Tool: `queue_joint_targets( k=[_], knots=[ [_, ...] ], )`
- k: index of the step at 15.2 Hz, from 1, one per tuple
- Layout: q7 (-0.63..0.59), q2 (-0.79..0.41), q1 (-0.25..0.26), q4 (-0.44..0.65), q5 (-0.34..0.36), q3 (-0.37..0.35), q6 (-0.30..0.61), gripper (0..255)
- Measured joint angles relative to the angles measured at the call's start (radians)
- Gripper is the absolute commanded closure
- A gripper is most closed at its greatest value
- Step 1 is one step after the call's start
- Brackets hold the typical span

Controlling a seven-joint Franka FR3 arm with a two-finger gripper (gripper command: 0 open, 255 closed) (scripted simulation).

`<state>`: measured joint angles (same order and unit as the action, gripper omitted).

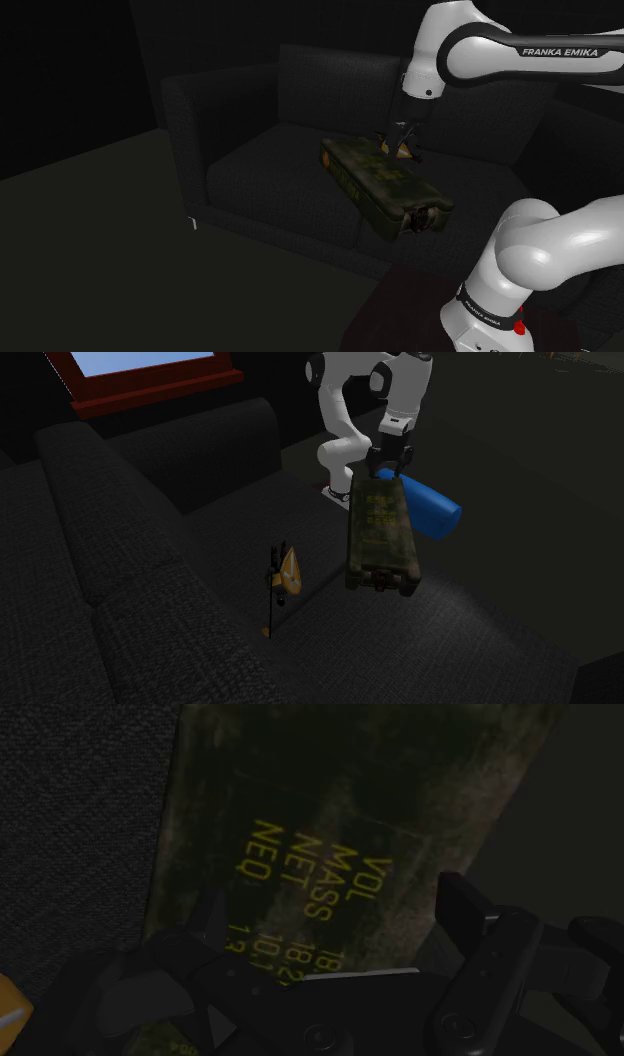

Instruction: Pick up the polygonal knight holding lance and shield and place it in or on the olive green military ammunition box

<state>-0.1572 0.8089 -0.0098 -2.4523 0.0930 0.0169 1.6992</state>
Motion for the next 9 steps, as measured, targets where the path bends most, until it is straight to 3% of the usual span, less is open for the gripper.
queue_joint_targets(
  k=[3, 9],
  knots=[
    [0.022, -0.012, -0.011, 0.002, 0.013, 0.025, 0.015, 0],
    [0.14, -0.071, -0.062, 0.011, 0.076, 0.161, 0.091, 0]
  ],
)
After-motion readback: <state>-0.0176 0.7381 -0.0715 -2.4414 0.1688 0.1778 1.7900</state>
